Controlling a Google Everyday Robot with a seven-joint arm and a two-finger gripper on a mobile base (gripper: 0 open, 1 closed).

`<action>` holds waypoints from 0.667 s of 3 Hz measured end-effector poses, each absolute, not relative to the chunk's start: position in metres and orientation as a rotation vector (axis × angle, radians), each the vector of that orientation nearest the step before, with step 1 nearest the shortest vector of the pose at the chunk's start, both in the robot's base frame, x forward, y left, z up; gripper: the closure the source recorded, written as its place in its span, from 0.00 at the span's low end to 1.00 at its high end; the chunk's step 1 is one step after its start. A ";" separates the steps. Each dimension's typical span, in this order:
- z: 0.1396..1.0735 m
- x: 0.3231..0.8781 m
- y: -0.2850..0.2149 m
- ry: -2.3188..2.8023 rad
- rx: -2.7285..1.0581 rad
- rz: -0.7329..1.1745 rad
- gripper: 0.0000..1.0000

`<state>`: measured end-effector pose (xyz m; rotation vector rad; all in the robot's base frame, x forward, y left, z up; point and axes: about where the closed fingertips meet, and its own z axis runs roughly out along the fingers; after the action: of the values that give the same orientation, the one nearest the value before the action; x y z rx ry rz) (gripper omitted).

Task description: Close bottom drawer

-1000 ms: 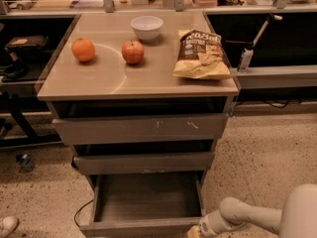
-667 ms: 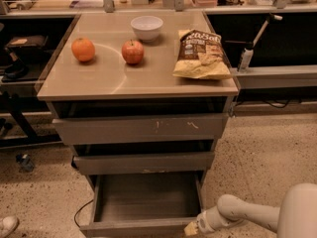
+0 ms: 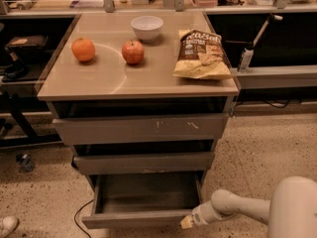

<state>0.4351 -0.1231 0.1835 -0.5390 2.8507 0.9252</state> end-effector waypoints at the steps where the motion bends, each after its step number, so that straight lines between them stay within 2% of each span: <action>1: 0.186 0.448 -0.120 2.837 -0.554 0.896 1.00; 2: 0.194 0.461 -0.117 2.820 -0.573 0.864 1.00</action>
Offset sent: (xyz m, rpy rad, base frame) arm 0.0436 0.0052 0.0223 -0.0462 -0.0914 0.0138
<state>0.4606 -0.1172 0.1936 -0.5733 2.8200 0.8641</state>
